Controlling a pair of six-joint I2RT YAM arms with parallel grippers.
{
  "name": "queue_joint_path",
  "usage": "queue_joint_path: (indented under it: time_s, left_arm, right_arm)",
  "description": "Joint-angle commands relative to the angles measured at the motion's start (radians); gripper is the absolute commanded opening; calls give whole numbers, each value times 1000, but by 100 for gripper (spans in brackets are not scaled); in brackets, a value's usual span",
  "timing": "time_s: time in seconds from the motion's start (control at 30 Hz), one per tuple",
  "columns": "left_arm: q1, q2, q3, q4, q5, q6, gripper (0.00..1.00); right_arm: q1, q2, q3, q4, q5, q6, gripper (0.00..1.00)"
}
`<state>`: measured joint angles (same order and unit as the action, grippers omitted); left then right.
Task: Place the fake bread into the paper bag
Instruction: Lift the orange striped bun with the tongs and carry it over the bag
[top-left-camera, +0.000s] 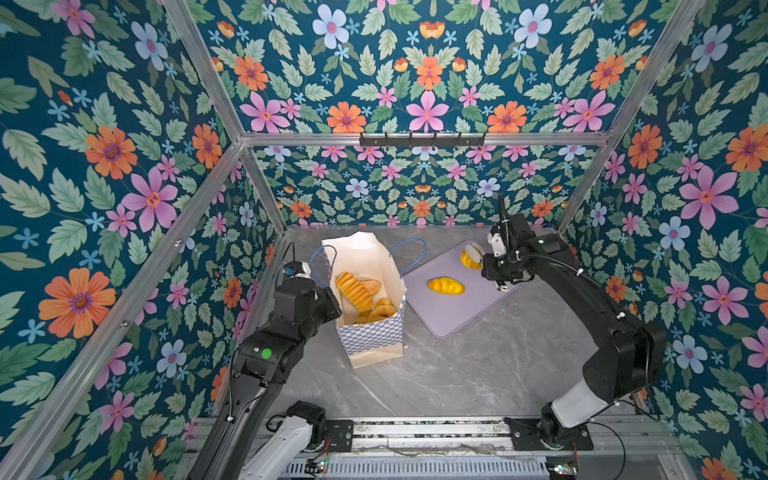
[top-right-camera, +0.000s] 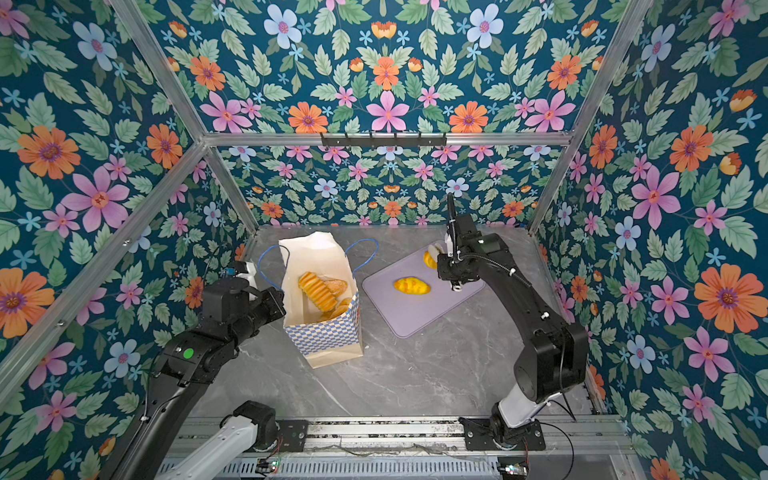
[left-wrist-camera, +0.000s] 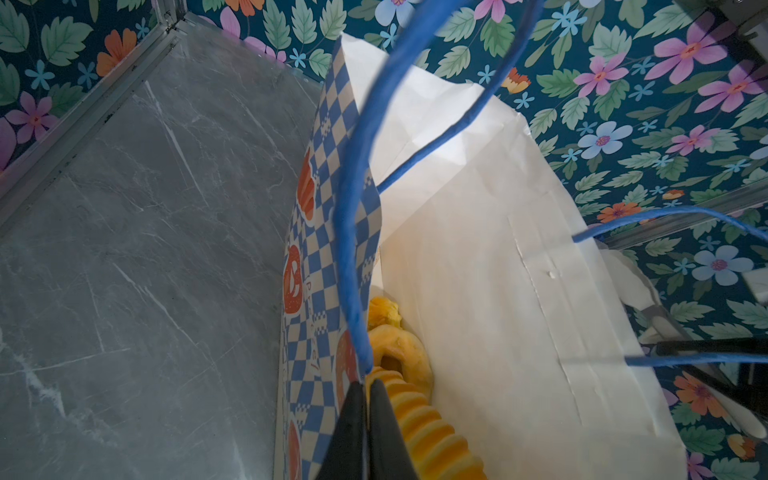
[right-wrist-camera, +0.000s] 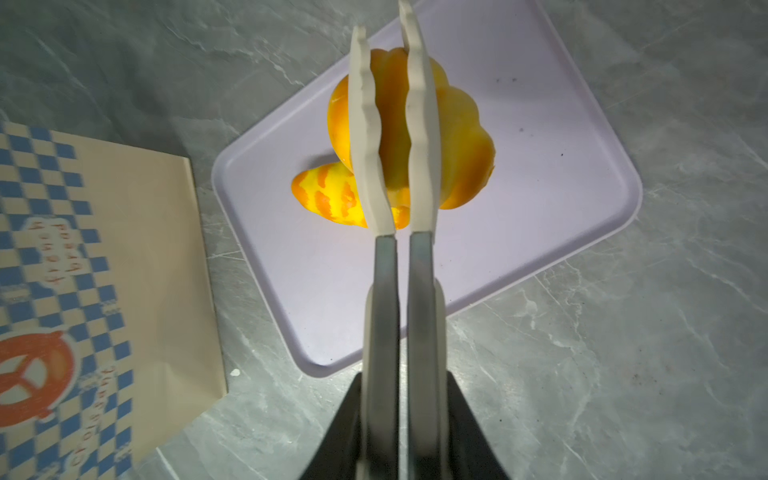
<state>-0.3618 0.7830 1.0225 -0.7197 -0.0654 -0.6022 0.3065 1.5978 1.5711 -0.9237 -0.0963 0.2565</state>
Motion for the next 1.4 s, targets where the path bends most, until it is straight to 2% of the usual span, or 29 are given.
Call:
queue_joint_path:
  time_s: [0.0,0.13,0.53,1.03,1.37]
  left_arm:
    - [1,-1,16,-13,-6,4,16]
    - [1,7,32,-33,-14,7,24]
    - [1,32,12,-46,5,7,30]
    - [1,29,-1,-27,24,5,11]
    - [1,24,-4,-19,27,1,7]
  right_arm:
    - [0,-29,12,-10,-31,10,24]
    - [0,-65,35,-26,-52,21,25]
    - [29,-164,154,-68,-94,54,26]
    - [121,-183,296,-94,-109,79,26]
    - [228,-195,351,-54,-137,113,26]
